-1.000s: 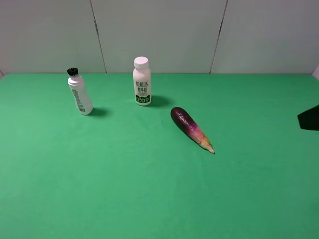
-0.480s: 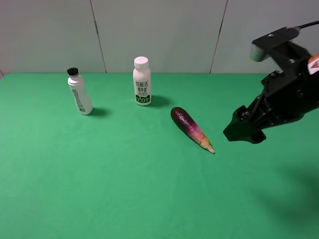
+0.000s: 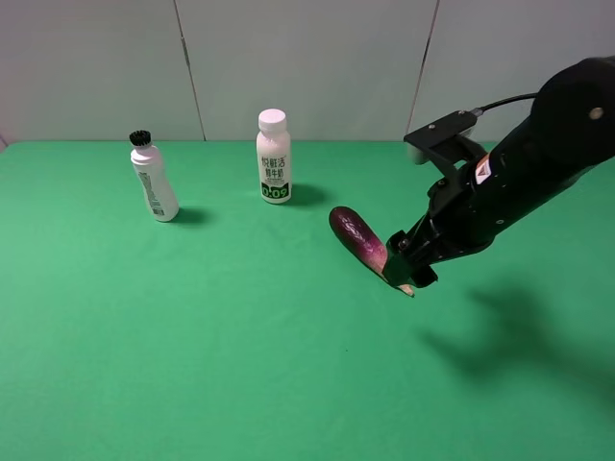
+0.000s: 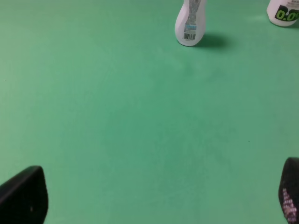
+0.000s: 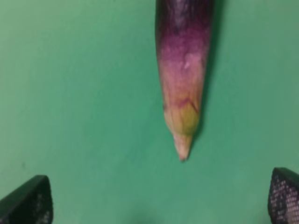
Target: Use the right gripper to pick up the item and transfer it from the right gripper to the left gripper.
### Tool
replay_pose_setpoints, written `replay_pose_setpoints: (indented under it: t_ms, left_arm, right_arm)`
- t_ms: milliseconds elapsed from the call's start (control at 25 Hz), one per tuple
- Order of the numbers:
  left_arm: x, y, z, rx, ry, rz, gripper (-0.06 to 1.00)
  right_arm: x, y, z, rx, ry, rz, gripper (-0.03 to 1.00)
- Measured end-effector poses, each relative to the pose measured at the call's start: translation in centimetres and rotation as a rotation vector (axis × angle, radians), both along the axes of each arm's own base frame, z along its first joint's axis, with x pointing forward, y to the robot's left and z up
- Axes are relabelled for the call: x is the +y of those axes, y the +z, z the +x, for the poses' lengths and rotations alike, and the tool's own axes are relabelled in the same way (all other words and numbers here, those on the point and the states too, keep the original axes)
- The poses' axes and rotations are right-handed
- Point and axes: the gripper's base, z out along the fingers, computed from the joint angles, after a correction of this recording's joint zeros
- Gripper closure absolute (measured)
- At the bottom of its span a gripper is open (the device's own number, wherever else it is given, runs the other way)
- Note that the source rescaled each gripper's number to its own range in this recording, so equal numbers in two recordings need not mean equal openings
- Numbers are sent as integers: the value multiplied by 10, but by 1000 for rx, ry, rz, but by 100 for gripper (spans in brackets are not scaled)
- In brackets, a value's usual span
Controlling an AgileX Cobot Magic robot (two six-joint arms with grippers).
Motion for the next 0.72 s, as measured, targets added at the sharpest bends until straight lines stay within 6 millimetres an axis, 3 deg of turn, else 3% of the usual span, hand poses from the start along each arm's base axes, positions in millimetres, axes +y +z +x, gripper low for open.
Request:
replay_pose_setpoints:
  t_ms: [360,720]
  left_arm:
    - [0,0,0,0,0,0,-4]
    - [0,0,0,0,0,0,-4]
  right_arm:
    - [18,-33,29,42,26,-24,-3]
    - [21,-62,39,54,57,-77,-3]
